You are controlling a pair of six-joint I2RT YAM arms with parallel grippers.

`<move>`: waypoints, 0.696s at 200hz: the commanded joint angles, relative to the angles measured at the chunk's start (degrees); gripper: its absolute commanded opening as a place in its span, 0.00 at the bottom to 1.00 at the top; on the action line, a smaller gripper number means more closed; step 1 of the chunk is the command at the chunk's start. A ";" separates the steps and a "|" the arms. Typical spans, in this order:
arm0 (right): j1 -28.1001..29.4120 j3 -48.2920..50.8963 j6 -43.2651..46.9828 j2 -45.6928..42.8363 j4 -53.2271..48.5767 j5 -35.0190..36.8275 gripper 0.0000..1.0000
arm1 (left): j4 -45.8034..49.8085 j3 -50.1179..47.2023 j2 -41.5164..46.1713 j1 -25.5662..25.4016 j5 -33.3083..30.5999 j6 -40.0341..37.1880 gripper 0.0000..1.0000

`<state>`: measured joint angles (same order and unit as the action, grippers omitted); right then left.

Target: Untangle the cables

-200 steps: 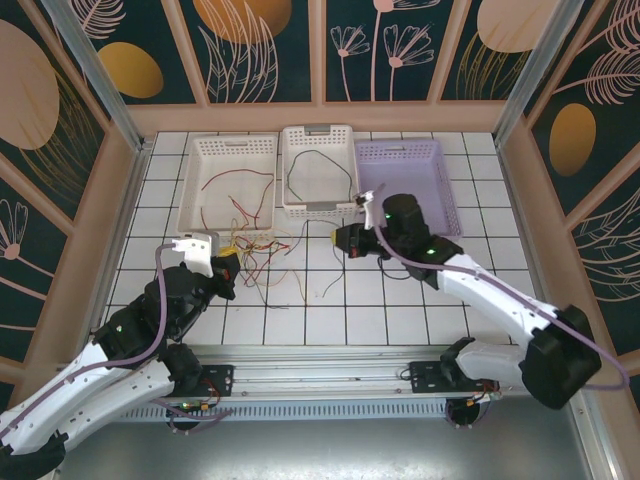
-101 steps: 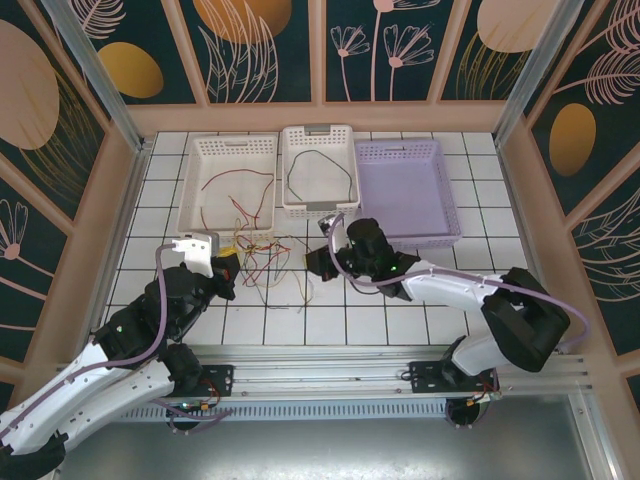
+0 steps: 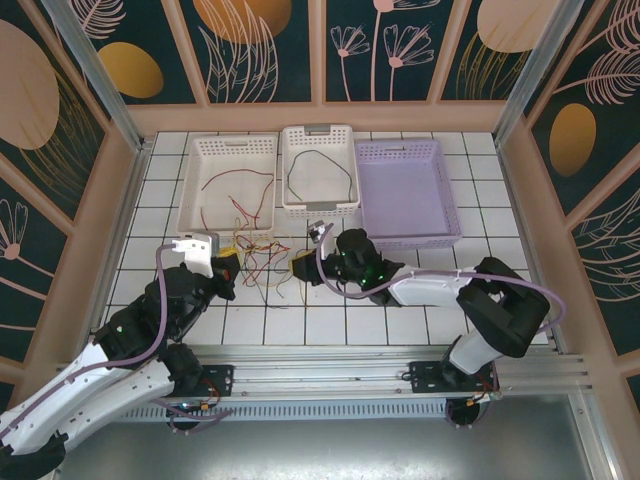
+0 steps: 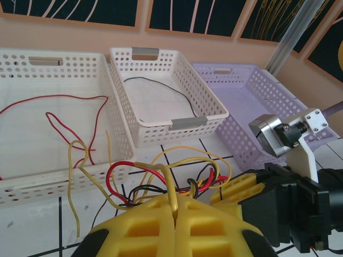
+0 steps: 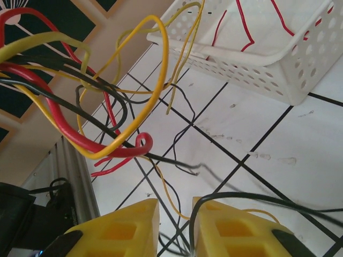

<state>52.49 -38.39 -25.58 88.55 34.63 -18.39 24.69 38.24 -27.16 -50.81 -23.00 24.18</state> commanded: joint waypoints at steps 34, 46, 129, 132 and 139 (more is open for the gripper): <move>4.09 0.77 2.65 1.68 5.72 6.59 0.31 | -0.85 -0.36 0.23 0.03 -0.09 -0.62 0.00; 4.37 0.91 2.28 2.13 6.48 7.11 0.35 | -0.88 -0.34 0.19 0.10 -0.08 -0.62 0.00; 4.51 0.08 -1.35 6.91 11.22 13.10 0.39 | -0.86 -0.35 0.17 0.09 -0.08 -0.52 0.00; 4.54 0.07 -1.39 7.06 11.57 13.16 0.39 | -0.86 -0.36 0.22 0.08 -0.03 -0.54 0.00; 4.51 0.07 -1.70 7.34 12.58 13.25 0.39 | -0.90 -0.36 0.25 0.09 -0.04 -0.50 0.00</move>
<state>56.73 -38.06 -25.80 94.96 41.39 -7.49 24.69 38.04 -27.16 -50.81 -23.00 24.18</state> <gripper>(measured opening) 0.387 0.038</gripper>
